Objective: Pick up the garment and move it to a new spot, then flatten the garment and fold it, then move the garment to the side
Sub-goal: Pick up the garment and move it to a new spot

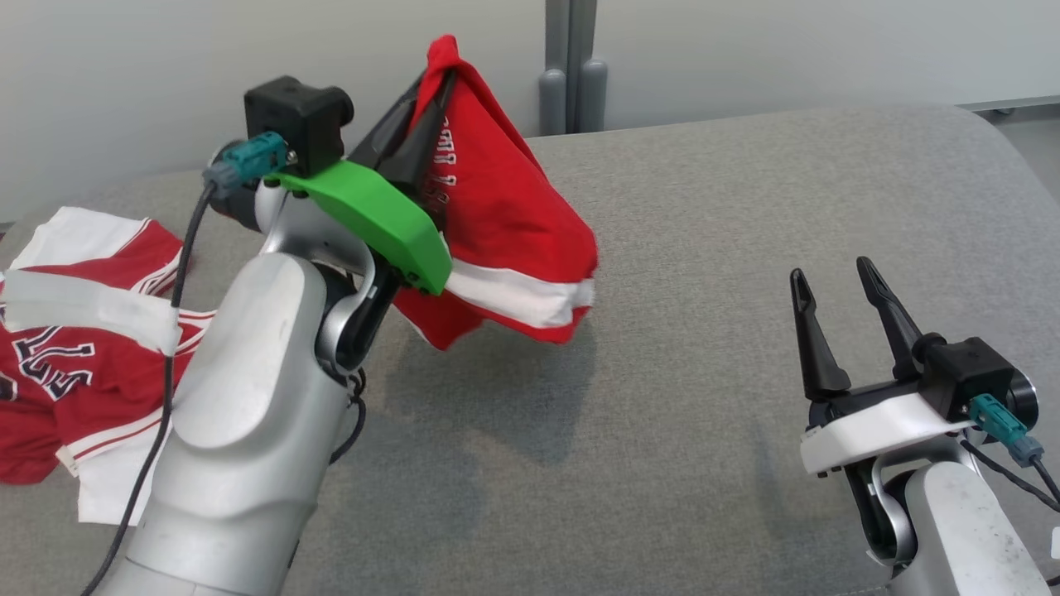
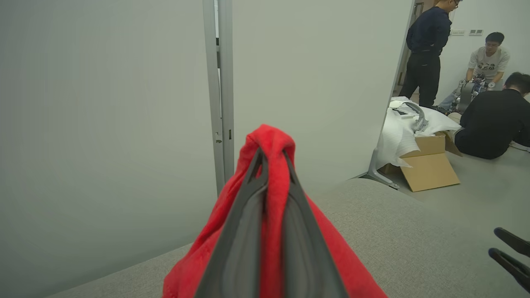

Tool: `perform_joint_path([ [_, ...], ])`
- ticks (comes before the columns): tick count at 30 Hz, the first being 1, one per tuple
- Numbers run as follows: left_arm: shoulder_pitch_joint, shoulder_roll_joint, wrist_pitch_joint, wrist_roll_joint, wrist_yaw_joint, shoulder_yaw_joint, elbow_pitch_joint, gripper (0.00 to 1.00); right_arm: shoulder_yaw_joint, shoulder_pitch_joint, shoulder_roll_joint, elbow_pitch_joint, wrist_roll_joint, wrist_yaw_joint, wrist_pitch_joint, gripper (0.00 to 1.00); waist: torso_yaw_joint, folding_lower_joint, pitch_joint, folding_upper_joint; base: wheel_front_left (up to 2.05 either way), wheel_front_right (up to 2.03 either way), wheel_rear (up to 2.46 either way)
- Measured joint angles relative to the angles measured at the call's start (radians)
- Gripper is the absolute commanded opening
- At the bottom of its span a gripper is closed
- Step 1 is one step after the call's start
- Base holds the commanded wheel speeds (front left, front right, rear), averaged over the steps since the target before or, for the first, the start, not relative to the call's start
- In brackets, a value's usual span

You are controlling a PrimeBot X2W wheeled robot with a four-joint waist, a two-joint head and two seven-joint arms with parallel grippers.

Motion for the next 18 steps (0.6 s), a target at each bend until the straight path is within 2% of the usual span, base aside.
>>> perform_joint_path([
  [2,0.046,-0.016,0.010,-0.039,0.000,-0.027,-0.002,0.00,0.002,0.013,0.000,-0.002,0.003,0.000,0.000,1.00,-0.038,0.0000,-0.013,0.0000,0.00,0.00,0.00],
  [9,0.109,-0.002,0.012,-0.077,0.000,-0.106,-0.033,0.00,0.003,0.014,0.002,-0.025,0.008,0.000,0.000,1.00,-0.118,0.0000,-0.016,0.0000,0.00,0.00,0.00],
  [13,0.119,0.000,0.021,-0.079,0.000,-0.125,-0.020,0.00,0.003,0.014,0.002,-0.034,0.008,0.001,0.000,1.00,-0.148,0.0000,0.005,0.0000,0.00,0.00,0.00],
  [15,0.126,0.005,0.021,-0.040,0.004,-0.146,0.015,0.00,0.009,0.014,0.005,-0.037,0.009,0.002,0.000,1.00,-0.157,0.0000,0.022,0.0000,0.00,0.00,0.00],
  [18,0.151,0.008,0.020,-0.017,0.039,-0.142,0.082,0.00,0.027,0.010,0.007,-0.041,0.009,0.011,0.000,1.00,-0.171,0.0000,0.048,0.0000,0.00,0.00,0.00],
])
